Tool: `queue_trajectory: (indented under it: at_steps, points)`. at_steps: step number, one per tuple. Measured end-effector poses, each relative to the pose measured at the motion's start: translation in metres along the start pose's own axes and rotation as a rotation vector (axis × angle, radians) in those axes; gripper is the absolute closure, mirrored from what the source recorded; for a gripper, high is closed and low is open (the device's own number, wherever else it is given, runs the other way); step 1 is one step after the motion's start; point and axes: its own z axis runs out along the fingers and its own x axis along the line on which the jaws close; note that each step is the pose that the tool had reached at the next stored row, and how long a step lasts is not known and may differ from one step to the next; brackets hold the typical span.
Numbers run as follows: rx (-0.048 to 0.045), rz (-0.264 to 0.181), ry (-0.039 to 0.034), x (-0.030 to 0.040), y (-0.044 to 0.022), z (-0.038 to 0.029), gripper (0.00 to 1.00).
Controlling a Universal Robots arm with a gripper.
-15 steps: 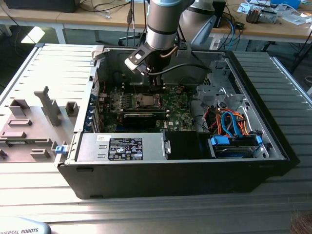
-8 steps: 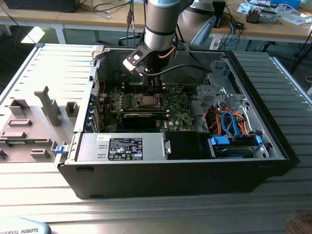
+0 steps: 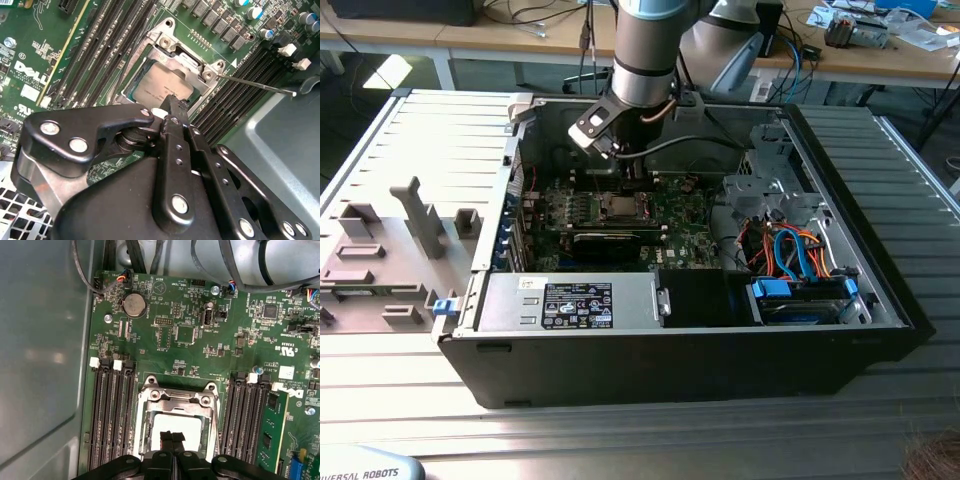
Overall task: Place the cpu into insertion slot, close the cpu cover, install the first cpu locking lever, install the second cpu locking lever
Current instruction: 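Close the cpu cover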
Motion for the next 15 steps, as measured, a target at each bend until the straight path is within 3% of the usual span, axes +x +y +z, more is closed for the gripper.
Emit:
queue_trajectory:
  at_steps: [11, 15]
  points:
    - [-0.0001, 0.0, 0.0001, 0.0004, -0.0042, 0.0045, 0.89]
    - [-0.0001, 0.0, 0.0001, 0.0004, -0.0051, 0.0092, 0.89]
